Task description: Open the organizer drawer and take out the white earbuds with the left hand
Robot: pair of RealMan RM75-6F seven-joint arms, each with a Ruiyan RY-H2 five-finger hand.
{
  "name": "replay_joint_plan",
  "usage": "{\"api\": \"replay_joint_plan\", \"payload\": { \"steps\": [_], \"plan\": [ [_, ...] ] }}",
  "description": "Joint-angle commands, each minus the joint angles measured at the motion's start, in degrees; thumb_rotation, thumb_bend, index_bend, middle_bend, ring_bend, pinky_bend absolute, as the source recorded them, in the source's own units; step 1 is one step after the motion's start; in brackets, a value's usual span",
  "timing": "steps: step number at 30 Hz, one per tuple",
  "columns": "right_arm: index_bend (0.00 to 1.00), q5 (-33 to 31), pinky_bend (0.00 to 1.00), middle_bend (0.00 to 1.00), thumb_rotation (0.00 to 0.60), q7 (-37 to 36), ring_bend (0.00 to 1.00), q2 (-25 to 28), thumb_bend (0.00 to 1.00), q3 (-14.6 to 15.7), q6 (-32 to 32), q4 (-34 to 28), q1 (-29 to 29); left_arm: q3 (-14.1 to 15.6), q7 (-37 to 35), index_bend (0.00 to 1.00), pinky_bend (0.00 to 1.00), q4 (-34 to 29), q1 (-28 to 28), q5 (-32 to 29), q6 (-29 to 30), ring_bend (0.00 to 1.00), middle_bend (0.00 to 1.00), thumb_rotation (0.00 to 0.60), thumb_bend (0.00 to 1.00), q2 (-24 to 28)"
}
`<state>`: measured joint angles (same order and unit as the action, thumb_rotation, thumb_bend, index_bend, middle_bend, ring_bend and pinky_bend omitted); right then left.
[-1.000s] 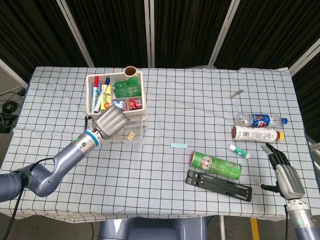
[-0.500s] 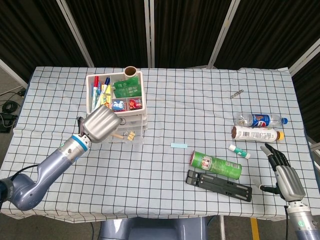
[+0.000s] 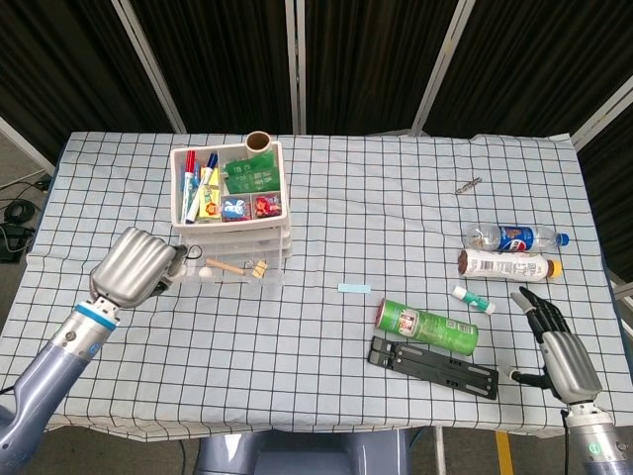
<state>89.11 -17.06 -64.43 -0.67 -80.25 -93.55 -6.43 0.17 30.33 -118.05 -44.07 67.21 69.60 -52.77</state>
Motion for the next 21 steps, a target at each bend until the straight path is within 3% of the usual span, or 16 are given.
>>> {"api": "replay_joint_plan", "payload": {
  "steps": [1,9,17,21],
  "plan": [
    [0.01,0.12,0.0,0.0,0.6,0.14,0.0,-0.03,0.11,0.05,-0.12,-0.11,0.03,1.3,-1.43,0.65,0.74,1.59,5.51,1.76,6.34,0.85,0.96,0.6,0.36,-4.56],
    [0.01,0.64,0.0,0.0,0.6,0.42,0.0,0.07,0.11,0.36,-0.44,-0.58,0.15,0.85,-4.34,0.61,0.74,8.19,13.86,1.86,15.1,0.84,0.93,0.6,0.36,-14.42],
    [0.01,1.0,0.0,0.0,0.6,0.44,0.0,0.21,0.11,0.5,-0.94,-0.89,0.31,-0.43,-7.25,0.53,0.72,13.68,17.34,0.13,14.92,0.81,0.89,0.6,0.34,-20.54],
    [0.01,1.33,0.0,0.0,0.6,0.48,0.0,0.3,0.11,0.57,-1.3,-1.07,0.4,-2.5,-8.3,0.47,0.72,15.9,17.86,-1.21,14.3,0.8,0.89,0.6,0.33,-22.76]
  ]
}}
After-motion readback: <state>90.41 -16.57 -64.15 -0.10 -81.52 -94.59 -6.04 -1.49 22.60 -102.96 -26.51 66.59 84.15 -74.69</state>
